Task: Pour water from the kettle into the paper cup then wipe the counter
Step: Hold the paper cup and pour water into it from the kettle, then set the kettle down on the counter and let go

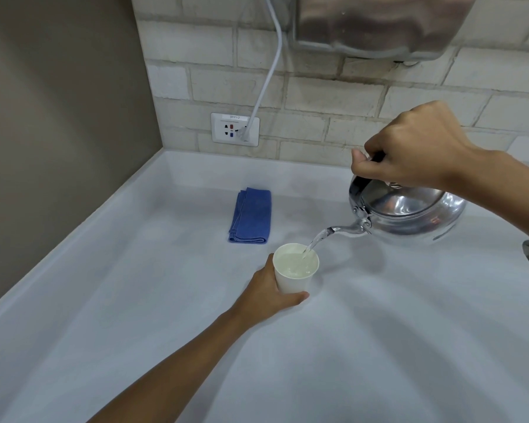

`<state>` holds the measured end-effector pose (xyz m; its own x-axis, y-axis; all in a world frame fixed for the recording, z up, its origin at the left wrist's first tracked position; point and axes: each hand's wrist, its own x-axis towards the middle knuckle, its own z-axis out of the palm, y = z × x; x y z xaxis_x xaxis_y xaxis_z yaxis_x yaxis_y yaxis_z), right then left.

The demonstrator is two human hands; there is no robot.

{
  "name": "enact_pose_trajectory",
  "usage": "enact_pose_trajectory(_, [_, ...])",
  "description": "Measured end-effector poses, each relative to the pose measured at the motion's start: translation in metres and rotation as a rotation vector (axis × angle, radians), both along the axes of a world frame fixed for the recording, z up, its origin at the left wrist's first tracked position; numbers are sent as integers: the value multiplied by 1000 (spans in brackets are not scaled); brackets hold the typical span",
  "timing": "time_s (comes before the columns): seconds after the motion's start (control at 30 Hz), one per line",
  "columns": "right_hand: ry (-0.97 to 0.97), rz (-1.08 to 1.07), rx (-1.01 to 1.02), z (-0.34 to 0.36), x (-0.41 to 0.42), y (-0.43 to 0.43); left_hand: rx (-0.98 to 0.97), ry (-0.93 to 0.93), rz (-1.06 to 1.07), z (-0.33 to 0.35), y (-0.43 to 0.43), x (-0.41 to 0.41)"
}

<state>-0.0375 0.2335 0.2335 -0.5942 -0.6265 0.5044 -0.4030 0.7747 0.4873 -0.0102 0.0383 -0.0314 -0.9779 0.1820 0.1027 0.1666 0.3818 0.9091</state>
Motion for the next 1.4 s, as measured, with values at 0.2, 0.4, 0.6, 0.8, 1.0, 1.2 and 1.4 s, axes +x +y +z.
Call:
enact_pose_trajectory(0.2, [-67,-9,-109,-16,-4,5,10,6,-12,0,0,0])
enact_pose_trajectory(0.4, [-125,-52,-275,-38,-13,12,3,4,1,1,-1,0])
enact_pose_trajectory(0.6, [-230,-159,-482,-50,-41,23,-7,-7,7,1,0,0])
enact_pose_trajectory(0.8, [-311,-308,-672,-59,-82,29,-14,-9,2,1,0,-1])
enact_pose_trajectory(1.0, [-358,-368,-821,-73,-120,27,-33,-15,13,1,0,-1])
enact_pose_trajectory(1.2, [-366,-410,-828,-87,-148,23,-35,-26,9,0,1,-1])
enact_pose_trajectory(1.4, [-382,-443,-821,-99,-166,21,-16,-46,-2,1,1,-1])
